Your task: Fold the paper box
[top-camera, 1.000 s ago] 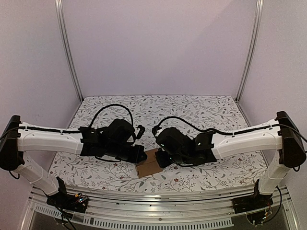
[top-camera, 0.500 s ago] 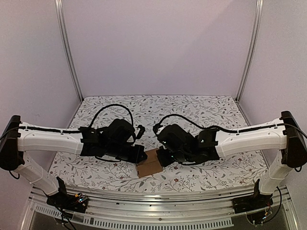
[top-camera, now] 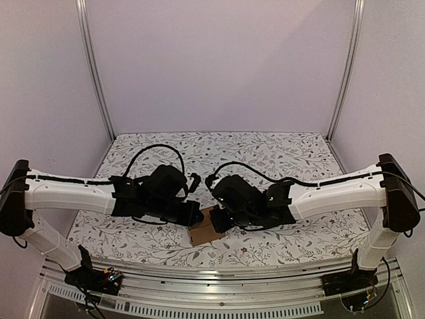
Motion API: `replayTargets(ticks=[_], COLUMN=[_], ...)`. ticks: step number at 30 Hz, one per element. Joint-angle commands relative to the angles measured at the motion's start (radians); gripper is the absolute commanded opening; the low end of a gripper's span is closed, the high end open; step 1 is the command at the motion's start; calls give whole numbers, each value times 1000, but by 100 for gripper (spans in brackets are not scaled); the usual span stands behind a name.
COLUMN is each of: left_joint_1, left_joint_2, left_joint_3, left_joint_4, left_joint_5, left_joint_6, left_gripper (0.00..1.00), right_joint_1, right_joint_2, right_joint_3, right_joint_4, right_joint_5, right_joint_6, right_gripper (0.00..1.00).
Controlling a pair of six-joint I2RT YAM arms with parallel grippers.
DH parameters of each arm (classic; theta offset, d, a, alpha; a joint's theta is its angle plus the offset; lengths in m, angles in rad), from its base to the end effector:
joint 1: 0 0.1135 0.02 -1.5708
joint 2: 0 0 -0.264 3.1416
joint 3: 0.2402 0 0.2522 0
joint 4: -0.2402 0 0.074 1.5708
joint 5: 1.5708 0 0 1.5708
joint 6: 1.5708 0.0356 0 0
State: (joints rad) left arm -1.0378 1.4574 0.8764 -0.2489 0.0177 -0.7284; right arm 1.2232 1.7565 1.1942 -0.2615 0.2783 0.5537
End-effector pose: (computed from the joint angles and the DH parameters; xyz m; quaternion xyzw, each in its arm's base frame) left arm 0.1528 -0.2603 0.2106 0.1468 0.9205 -0.2850 0.2234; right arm 0.1392 0.3554 0.2137 -0.2551 0.8875 0.1990 0.3281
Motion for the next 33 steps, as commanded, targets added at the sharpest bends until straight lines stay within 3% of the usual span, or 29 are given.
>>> replayTargets(ticks=[1, 18, 33], left_joint_1=[-2, -2, -6], left_joint_2=[51, -152, -58], left_joint_3=[-28, 13, -106], left_joint_4=[-103, -266, -139], left_joint_5=[9, -96, -2], left_joint_6=[15, 24, -26], left_gripper=[0, 0, 0], right_joint_1=[-1, -2, 0], right_joint_2=[20, 14, 12], right_joint_3=[-55, -53, -58], right_joint_4=[-24, -44, -61], right_joint_5=[-22, -28, -32], right_joint_6=[24, 26, 27], right_gripper=[0, 0, 0])
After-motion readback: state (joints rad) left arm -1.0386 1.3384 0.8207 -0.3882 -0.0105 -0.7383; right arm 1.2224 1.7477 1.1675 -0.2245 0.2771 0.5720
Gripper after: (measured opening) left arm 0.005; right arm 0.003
